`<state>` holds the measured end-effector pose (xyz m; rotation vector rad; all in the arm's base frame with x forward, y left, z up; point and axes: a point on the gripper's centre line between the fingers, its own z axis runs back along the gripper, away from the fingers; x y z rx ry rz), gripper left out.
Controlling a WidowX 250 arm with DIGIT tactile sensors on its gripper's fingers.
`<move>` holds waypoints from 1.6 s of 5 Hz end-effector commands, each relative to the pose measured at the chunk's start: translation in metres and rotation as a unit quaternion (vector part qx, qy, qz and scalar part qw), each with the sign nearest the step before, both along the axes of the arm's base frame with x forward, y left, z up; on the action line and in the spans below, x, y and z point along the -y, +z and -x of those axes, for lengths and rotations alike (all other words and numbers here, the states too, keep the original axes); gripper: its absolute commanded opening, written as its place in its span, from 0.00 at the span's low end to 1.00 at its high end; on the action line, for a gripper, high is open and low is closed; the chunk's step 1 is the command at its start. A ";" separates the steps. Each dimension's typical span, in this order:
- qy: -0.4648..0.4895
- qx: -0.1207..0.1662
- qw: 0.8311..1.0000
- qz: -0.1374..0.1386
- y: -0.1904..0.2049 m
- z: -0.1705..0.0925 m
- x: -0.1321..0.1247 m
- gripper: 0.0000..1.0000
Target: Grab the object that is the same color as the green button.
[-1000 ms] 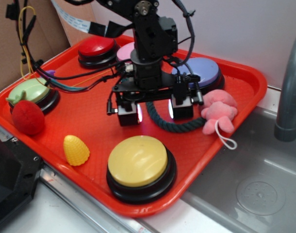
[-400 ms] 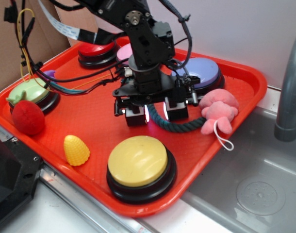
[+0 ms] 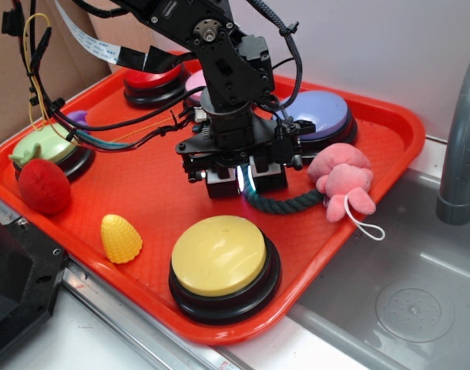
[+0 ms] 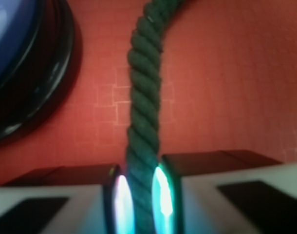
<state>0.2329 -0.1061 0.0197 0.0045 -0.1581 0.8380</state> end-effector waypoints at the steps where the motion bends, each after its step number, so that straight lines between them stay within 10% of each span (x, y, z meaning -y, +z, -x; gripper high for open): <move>1: -0.098 0.013 0.995 0.033 0.058 -0.003 -0.024 0.00; 5: -0.351 -0.018 0.936 -0.004 0.179 0.005 -0.079 0.00; 8: -0.359 0.002 0.933 -0.015 0.172 0.000 -0.080 0.00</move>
